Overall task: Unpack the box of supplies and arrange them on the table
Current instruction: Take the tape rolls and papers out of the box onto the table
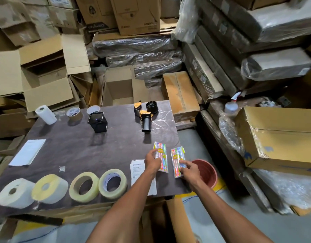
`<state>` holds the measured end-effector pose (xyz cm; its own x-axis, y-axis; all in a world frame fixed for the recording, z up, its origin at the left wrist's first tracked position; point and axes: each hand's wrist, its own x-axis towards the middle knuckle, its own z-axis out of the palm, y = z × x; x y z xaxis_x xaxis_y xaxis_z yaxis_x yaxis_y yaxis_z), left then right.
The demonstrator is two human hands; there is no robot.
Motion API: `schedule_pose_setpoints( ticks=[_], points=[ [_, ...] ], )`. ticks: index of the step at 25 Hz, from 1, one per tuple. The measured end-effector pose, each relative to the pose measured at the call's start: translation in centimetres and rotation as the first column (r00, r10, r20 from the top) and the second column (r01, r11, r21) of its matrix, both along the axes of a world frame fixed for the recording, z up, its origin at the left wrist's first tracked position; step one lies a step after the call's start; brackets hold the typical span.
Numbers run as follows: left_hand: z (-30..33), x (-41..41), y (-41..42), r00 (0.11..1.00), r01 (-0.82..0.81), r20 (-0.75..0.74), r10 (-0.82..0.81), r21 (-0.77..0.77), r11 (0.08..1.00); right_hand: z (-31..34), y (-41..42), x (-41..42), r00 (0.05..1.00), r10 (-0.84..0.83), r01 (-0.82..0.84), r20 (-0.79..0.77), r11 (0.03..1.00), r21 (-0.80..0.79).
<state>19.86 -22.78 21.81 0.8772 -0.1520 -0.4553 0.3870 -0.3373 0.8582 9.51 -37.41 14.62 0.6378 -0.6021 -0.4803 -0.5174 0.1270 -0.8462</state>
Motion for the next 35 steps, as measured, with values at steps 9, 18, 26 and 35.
schedule_pose_setpoints(
  ticks=[9, 18, 26, 35],
  points=[
    [-3.4, 0.2, -2.0, 1.0, 0.01, 0.013, -0.014, 0.22, 0.975, 4.0, 0.1, 1.2, 0.971, 0.216, -0.233, -0.1, 0.948, -0.218],
    [-0.6, -1.5, -2.5, 0.987, 0.108, 0.079, -0.141, 0.324, 0.94, 3.5, 2.2, 1.4, 0.922, 0.319, -0.385, -0.22, 0.813, -0.437],
    [-0.6, -2.5, -0.5, 0.991, 0.076, 0.087, -0.098, 0.221, 0.972, 3.4, 3.1, 0.9, 0.905, 0.325, -0.421, -0.273, 0.767, -0.484],
    [-0.8, -5.9, 3.0, 0.992, 0.077, 0.091, -0.082, 0.064, 0.995, 3.8, 4.2, -0.9, 0.941, 0.256, -0.335, -0.22, 0.788, -0.516]
  ],
)
